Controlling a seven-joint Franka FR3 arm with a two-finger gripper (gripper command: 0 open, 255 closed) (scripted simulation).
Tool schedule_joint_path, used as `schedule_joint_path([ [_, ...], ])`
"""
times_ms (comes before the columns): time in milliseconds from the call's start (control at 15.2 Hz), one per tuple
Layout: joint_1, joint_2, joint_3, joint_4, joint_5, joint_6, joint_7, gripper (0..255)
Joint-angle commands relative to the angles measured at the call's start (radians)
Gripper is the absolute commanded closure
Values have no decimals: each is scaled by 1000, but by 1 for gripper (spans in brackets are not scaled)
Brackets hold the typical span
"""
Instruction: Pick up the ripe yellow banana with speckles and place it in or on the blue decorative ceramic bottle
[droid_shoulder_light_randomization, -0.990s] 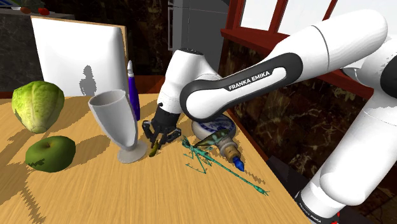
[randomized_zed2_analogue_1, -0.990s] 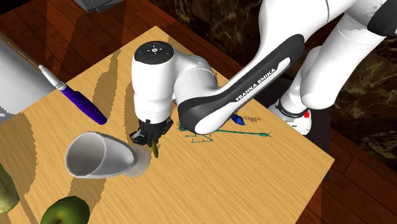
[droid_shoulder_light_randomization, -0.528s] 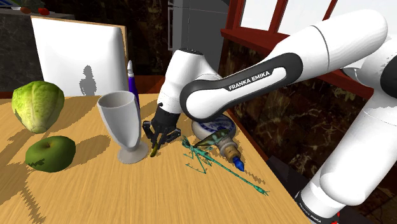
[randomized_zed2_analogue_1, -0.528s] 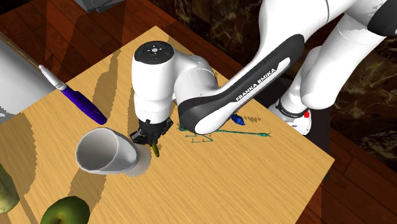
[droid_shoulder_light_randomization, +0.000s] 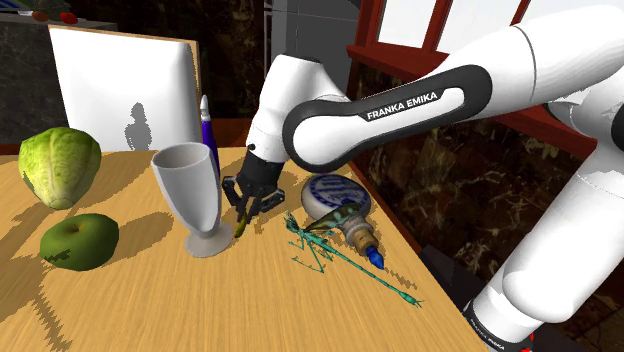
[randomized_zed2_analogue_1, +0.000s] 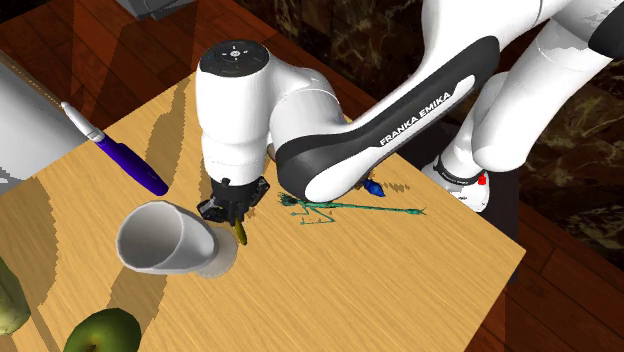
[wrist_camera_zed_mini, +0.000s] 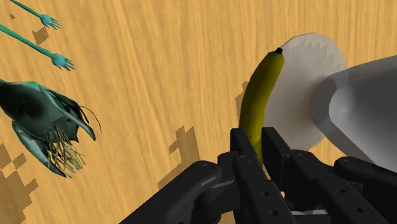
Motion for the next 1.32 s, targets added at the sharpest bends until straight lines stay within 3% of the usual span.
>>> schedule_joint_path([
  [0, -2, -12, -1, 20, 7, -30, -2, 255],
  [1254, -11, -54, -12, 238, 16, -281, 16, 255],
])
